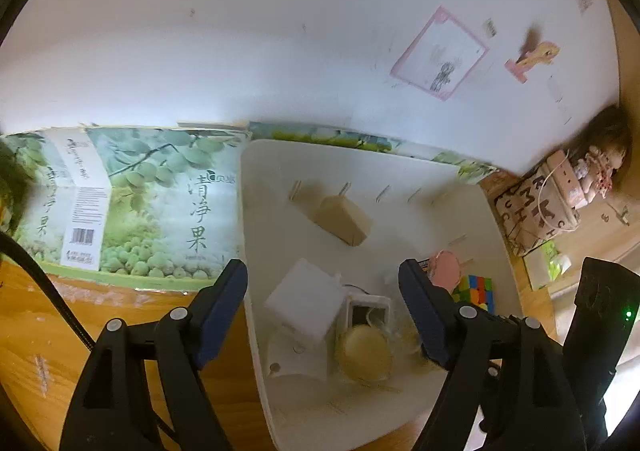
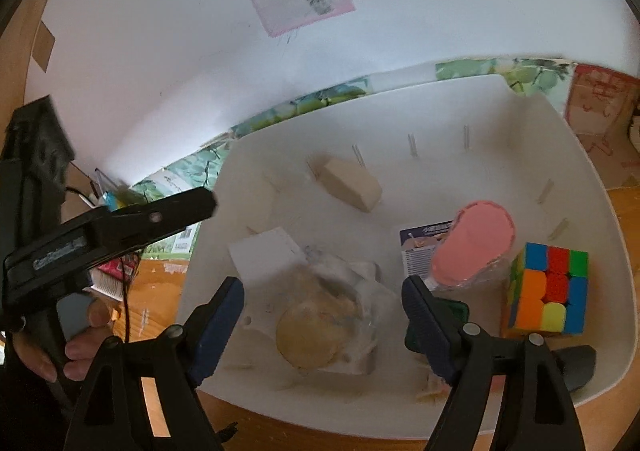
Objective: Organize rigid objects
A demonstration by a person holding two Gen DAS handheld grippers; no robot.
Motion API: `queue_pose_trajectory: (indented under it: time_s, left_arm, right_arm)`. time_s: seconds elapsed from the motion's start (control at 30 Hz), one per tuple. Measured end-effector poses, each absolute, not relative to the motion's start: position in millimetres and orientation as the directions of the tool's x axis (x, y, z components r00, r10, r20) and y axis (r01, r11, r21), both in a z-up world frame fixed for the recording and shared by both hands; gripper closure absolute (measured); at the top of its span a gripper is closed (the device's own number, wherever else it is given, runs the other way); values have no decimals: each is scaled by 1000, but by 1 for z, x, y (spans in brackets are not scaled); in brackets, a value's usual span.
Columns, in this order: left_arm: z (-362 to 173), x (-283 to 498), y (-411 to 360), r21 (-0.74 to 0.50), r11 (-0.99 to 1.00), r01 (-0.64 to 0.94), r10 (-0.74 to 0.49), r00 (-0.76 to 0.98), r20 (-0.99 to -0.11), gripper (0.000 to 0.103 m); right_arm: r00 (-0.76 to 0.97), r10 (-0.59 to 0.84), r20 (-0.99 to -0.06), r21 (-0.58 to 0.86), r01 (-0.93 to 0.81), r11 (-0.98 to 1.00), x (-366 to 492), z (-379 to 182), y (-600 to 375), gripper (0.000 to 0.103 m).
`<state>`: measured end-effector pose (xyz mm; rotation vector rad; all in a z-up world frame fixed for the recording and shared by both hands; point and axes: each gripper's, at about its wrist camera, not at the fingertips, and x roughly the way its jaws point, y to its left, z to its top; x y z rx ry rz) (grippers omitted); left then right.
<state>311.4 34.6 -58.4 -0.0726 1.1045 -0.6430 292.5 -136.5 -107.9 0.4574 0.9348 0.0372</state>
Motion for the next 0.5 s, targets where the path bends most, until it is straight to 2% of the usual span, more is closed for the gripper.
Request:
queue_pose_trajectory:
  time_s: [0.2, 0.3, 0.5]
  left_arm:
    - [-40, 289, 53, -366, 825, 432, -516, 310, -798, 18]
    - [-27, 271, 65, -367, 828, 423, -518, 328, -790, 18]
    - [-2, 233, 86, -378, 829, 412, -532, 371, -761, 8]
  right_arm:
    - [634, 189, -750, 376, 174, 910, 274, -89, -137, 12]
    - [666, 158, -729, 364, 182, 913, 259, -73, -132, 0]
    - [684, 133, -717, 334, 169, 927, 231, -48, -124, 0]
